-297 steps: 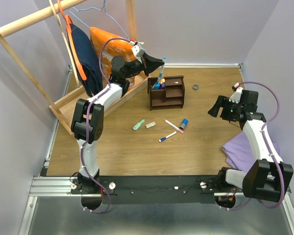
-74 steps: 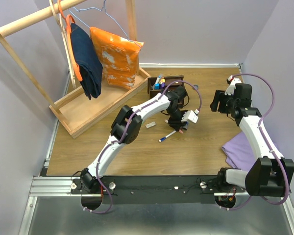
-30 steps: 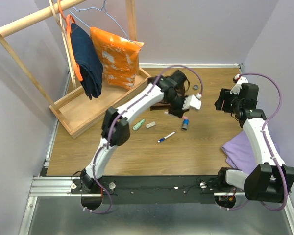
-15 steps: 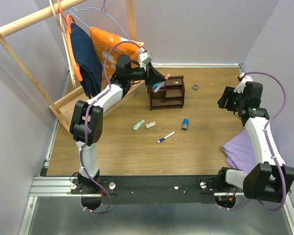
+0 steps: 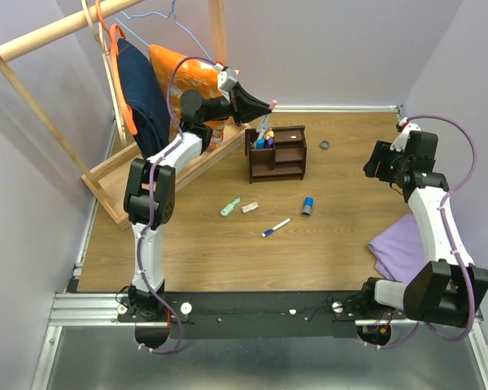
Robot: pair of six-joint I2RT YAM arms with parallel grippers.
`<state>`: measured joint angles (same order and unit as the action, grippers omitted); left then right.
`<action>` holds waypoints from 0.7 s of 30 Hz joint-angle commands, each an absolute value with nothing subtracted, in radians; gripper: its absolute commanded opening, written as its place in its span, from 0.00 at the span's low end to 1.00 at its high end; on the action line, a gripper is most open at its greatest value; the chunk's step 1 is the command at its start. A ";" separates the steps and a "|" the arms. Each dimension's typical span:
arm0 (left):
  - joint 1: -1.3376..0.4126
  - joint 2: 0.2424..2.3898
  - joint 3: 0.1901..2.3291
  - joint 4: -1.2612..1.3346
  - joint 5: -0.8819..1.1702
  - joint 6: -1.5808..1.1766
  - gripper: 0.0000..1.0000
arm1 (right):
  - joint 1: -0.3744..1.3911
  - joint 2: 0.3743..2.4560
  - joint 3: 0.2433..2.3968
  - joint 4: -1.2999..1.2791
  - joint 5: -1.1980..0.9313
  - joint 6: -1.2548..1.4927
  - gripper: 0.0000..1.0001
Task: Sort the stationery into containers
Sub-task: Place the pen in the storage box.
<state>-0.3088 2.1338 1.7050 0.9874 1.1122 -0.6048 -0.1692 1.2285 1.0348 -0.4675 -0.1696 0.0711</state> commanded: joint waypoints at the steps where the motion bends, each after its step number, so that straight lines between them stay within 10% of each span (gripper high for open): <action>1: -0.276 2.213 1.738 1.040 1.127 -0.624 0.03 | -0.189 1.269 1.086 -0.489 -0.155 0.048 0.65; 21: -0.264 2.405 1.778 1.135 1.108 -0.660 0.03 | -0.189 1.379 1.106 -0.468 -0.150 0.008 0.65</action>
<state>-0.2657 2.3718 1.8072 1.0454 1.1114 -0.6384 -0.1837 1.3598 1.0885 -0.4690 -0.1688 0.0250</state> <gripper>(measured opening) 0.174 0.654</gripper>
